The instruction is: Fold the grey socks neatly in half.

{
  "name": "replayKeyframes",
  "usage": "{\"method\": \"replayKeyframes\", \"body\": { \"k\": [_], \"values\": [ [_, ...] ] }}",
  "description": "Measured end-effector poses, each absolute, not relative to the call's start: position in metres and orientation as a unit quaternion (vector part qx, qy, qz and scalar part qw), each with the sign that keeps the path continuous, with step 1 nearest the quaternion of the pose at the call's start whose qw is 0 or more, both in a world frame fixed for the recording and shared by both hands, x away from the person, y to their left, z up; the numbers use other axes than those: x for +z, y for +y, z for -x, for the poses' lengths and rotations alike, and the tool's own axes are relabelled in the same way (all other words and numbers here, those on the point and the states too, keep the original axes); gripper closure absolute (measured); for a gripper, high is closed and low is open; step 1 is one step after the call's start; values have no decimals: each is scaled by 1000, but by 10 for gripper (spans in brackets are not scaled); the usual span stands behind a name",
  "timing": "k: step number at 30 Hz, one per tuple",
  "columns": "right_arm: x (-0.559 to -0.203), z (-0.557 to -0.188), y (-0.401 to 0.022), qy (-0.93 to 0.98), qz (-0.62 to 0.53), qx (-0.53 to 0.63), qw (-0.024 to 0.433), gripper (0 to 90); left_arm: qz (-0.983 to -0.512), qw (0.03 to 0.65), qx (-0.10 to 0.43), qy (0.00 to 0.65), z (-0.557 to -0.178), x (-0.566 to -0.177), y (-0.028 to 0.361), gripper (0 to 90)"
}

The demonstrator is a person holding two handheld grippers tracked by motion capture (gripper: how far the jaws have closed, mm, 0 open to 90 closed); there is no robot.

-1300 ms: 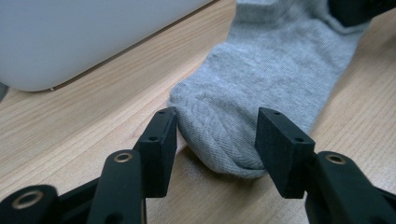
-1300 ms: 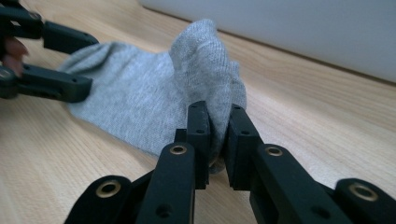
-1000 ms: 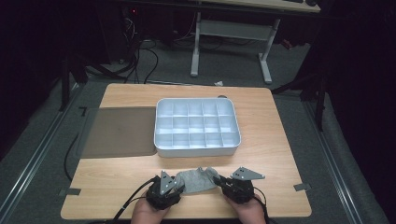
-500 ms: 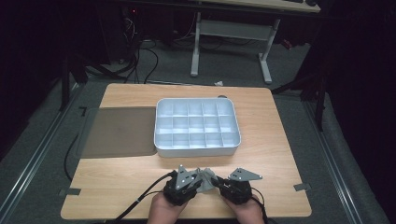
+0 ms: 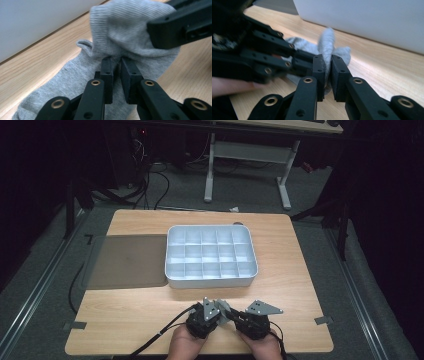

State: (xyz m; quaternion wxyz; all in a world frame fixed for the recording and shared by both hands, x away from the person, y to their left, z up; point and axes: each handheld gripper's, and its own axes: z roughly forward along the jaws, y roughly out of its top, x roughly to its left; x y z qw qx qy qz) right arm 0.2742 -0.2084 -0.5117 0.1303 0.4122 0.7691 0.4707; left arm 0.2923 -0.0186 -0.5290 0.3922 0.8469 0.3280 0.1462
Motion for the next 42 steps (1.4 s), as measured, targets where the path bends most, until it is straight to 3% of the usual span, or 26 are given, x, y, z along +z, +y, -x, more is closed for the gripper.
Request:
{"method": "replayKeyframes", "body": {
  "k": [9,14,19,27,30,36,42],
  "values": [
    [-511,-274,-210,765,-416,472,135,846,-842,403,150,325,-289,-526,-15,761],
    [-513,-274,-212,764,-420,471,136,846,-806,450,159,349,-287,-507,23,690],
    [-513,-276,-212,765,-423,466,138,846,-789,464,126,382,-287,-507,62,645],
    [-512,-276,-211,768,-422,459,145,846,-795,454,71,396,-291,-532,73,591],
    [-512,-275,-208,774,-420,449,153,845,-788,452,63,412,-296,-534,78,607],
    [-508,-273,-204,781,-426,426,169,845,-782,462,35,416,-298,-536,83,763],
    [-501,-271,-195,790,-420,403,192,843,-784,475,20,399,-297,-537,83,761]
  ]
}}
